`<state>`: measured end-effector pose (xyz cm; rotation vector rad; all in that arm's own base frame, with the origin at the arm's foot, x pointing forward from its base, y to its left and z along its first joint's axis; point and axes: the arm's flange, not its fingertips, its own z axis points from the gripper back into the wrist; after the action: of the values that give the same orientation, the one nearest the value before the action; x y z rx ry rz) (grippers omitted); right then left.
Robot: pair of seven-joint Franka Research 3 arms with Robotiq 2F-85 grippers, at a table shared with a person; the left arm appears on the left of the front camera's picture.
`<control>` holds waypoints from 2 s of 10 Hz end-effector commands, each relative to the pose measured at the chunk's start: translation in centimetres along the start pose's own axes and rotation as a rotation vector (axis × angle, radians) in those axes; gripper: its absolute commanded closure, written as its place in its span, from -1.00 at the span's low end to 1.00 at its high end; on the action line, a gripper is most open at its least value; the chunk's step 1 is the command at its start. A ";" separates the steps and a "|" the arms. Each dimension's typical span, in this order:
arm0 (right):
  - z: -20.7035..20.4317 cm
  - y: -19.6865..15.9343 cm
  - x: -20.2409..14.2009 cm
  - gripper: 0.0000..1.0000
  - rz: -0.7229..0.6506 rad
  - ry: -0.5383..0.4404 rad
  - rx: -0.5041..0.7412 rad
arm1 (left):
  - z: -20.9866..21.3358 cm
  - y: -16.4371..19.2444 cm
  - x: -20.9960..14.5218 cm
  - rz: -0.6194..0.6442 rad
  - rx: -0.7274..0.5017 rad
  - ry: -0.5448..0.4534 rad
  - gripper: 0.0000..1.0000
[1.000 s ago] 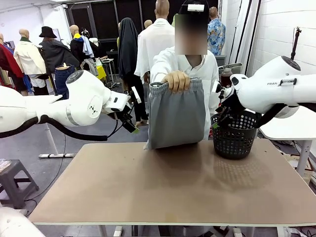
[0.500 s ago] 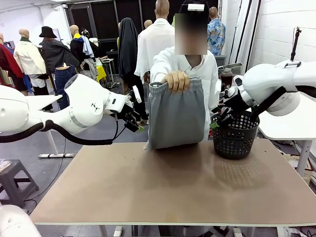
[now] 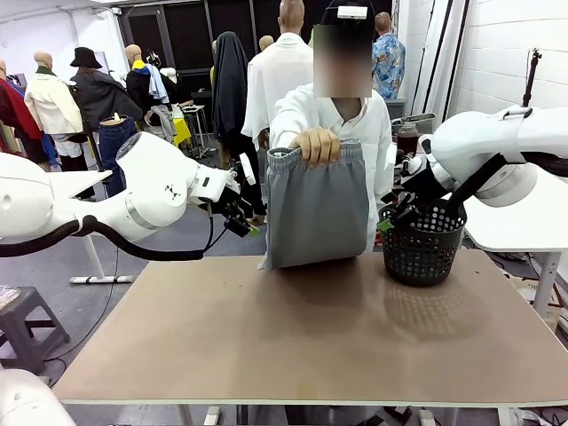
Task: Fold the training pants.
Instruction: Grab both ends of the Training pants handed by a person.
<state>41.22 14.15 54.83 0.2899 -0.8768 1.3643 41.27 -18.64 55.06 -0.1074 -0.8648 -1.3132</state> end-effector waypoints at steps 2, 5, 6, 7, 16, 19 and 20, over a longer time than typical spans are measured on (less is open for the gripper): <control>-1.6 -1.0 -0.4 -1.00 0.060 -0.149 0.069 | -1.7 0.7 -0.7 -0.035 0.002 -0.137 -1.00; -2.0 -1.4 -0.3 -1.00 0.100 -0.207 0.097 | -2.7 0.5 -1.4 -0.036 -0.001 -0.175 -1.00; -2.1 -1.7 -0.4 -1.00 0.111 -0.236 0.095 | -3.0 0.6 -1.5 -0.040 0.006 -0.188 -1.00; -2.2 -1.9 -0.3 -1.00 0.122 -0.268 0.097 | -3.2 0.5 -1.5 -0.044 0.008 -0.210 -1.00; -3.2 -2.3 0.5 -1.00 0.140 -0.437 0.194 | -2.6 -0.2 0.9 -0.134 -0.092 -0.429 -1.00; -3.3 -2.0 0.8 -1.00 0.131 -0.454 0.226 | -1.4 -0.9 1.5 -0.178 -0.205 -0.481 -1.00; -3.5 -1.9 1.1 -1.00 0.142 -0.466 0.234 | -1.2 -0.9 1.5 -0.173 -0.196 -0.475 -1.00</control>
<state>43.57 16.30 53.86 0.7272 -1.0941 1.5602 40.35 -21.38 54.74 -0.5302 -1.1456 -1.5563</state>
